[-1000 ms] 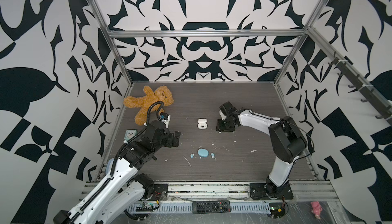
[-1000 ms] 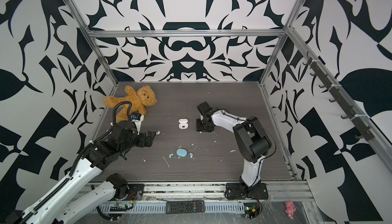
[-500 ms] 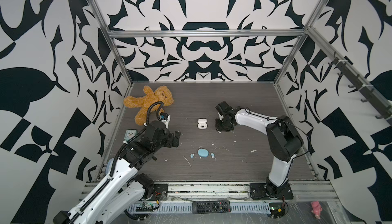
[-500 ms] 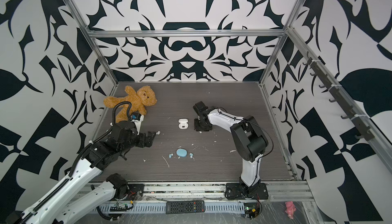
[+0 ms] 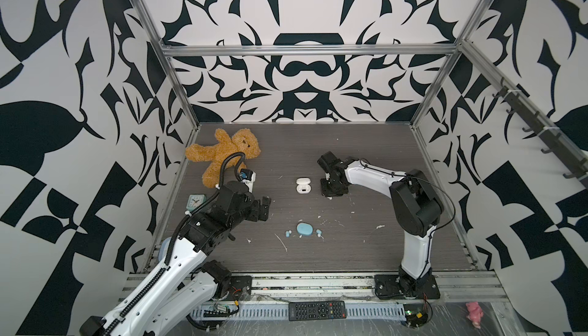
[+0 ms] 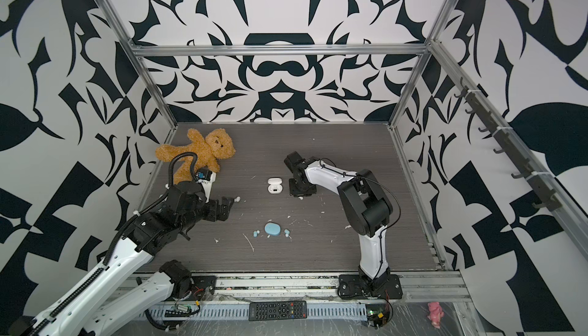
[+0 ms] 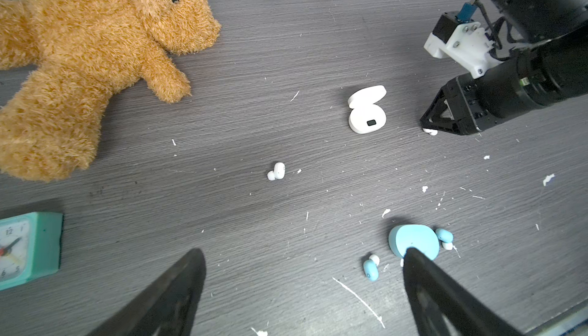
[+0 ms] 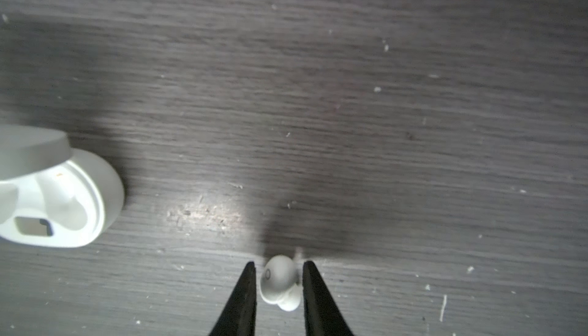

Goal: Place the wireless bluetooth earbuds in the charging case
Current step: 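Close the right gripper on the white earbud and lift it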

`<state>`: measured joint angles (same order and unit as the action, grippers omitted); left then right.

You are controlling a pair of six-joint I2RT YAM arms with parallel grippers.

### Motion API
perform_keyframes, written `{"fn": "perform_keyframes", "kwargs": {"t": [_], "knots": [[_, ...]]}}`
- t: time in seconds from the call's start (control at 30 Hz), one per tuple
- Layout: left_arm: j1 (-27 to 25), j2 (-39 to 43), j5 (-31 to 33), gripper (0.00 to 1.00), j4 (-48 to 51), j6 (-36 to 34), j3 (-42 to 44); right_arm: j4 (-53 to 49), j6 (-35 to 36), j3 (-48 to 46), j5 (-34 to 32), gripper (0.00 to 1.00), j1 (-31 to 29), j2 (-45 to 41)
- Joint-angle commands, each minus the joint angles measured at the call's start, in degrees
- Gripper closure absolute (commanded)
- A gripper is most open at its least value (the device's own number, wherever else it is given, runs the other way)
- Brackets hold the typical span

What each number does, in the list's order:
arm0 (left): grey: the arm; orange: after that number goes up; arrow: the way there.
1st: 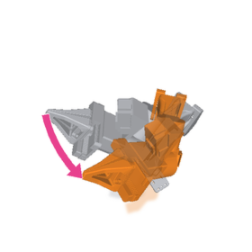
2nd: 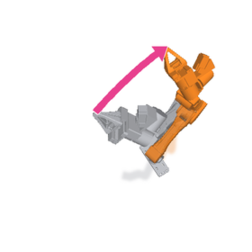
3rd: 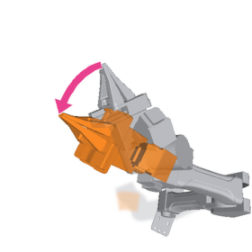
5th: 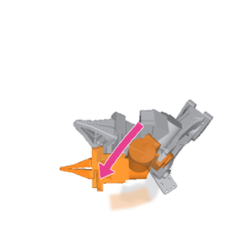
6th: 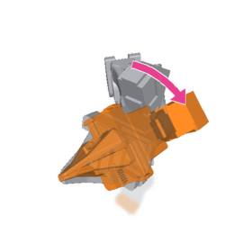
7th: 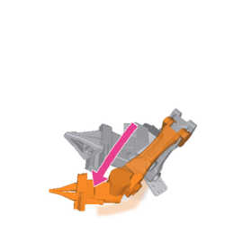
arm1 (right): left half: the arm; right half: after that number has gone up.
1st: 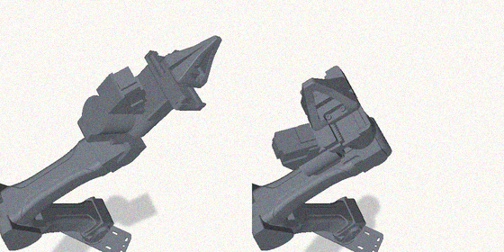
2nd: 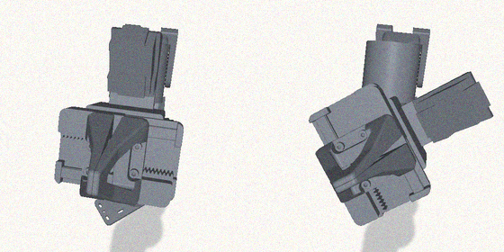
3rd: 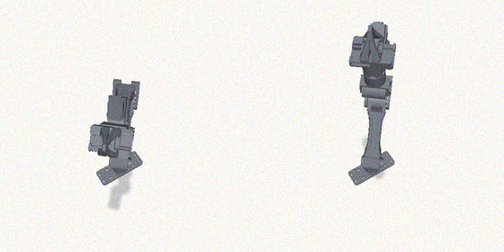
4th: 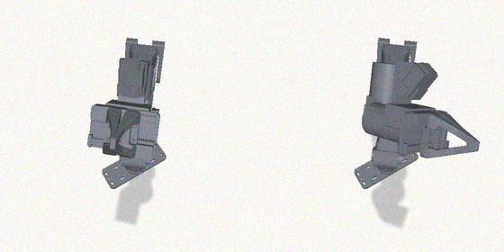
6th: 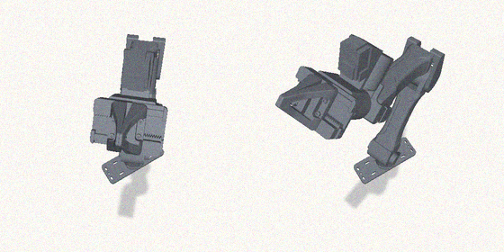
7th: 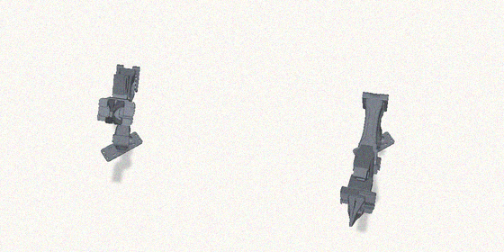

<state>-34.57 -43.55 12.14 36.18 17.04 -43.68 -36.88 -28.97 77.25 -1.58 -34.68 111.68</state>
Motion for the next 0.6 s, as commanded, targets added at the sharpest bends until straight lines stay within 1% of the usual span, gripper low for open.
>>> {"fn": "perform_keyframes", "kwargs": {"t": [0.0, 0.57], "knots": [[0.11, 0.48, -0.57, 0.01, -0.67, 0.0, 0.61, -2.55, 0.85, 2.19, -1.83, 0.73, -0.57, -0.07], [0.11, 0.09, -1.3, 0.01, -0.79, -0.03, 0.69, -4.3, 1.37, 2.11, -3.42, 0.76, -1.28, 2.0]]}}
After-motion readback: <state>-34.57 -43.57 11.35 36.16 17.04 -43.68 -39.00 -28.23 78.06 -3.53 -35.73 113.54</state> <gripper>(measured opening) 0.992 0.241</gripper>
